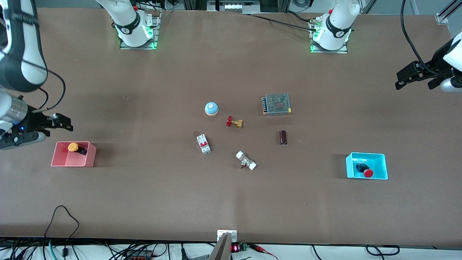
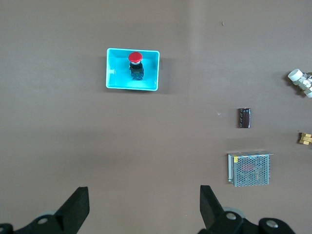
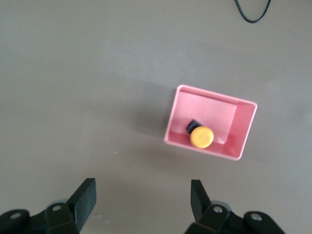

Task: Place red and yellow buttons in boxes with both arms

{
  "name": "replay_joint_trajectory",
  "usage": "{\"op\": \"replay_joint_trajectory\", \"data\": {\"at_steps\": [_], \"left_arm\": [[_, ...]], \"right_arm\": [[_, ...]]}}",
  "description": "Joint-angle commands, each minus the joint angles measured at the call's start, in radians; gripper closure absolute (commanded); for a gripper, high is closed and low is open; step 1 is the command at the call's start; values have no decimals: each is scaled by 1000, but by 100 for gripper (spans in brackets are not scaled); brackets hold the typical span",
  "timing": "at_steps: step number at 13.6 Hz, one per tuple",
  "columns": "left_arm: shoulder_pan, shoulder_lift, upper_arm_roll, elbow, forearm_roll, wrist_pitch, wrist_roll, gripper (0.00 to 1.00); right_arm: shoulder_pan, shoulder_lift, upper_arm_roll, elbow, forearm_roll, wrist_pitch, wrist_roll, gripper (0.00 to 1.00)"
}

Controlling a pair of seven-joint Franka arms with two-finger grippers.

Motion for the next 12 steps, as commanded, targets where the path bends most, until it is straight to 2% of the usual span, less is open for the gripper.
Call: {"op": "replay_joint_trajectory", "data": {"at_steps": [1,5,7,12], "left_arm": [[6,-2,-3,2,-3,-6,10,0],[6,-2,-3,2,-3,-3,10,0],[6,-4,-3,2,-3,-3,10,0],[6,-4,-5,2,-3,-5,10,0]], "right_arm": [[22,-120,25,-37,16,-122,115,0],[23,-206,127,-18,1,-184,326,0],[20,-221,131,-7,14,-190,342,0],[19,-210,141,18,-19,-207,342,0]]}}
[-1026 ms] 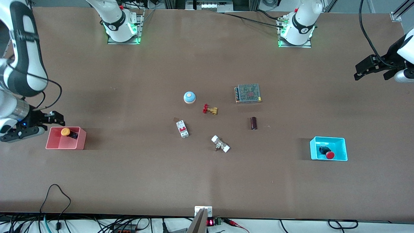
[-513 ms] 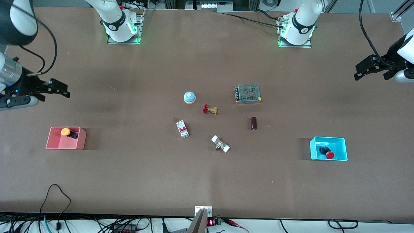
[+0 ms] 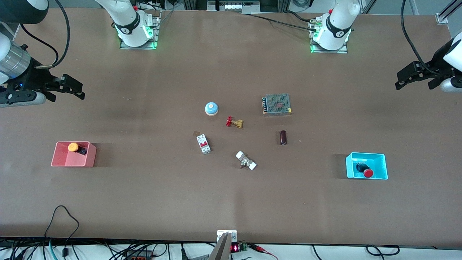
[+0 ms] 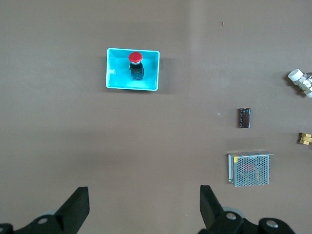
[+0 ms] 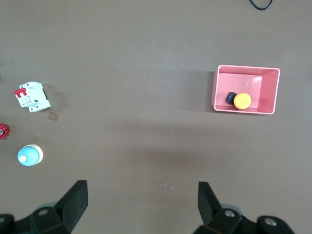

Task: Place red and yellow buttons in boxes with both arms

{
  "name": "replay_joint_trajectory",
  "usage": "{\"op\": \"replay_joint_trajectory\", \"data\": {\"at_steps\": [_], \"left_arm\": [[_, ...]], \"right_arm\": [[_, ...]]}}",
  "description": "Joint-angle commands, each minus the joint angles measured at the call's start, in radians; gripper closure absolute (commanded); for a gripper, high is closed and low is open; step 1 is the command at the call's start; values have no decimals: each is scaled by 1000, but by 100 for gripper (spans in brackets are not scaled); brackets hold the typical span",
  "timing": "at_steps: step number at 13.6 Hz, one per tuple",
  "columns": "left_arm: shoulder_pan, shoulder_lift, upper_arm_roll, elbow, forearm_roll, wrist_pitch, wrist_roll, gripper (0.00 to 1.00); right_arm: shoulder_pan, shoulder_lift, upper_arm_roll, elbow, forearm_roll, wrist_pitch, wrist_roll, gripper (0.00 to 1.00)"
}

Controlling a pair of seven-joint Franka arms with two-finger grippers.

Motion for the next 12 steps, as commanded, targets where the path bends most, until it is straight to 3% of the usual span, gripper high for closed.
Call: {"op": "replay_joint_trajectory", "data": {"at_steps": [1,12], "left_arm": [[6,-4,-5,2,-3,-5,10,0],[4,-10,-6,2,-3,-10,10,0]], "right_arm": [[-9,15,10,41,-25,-63,16,0],[-23,20,1,54,-40,-84,14,0]]}}
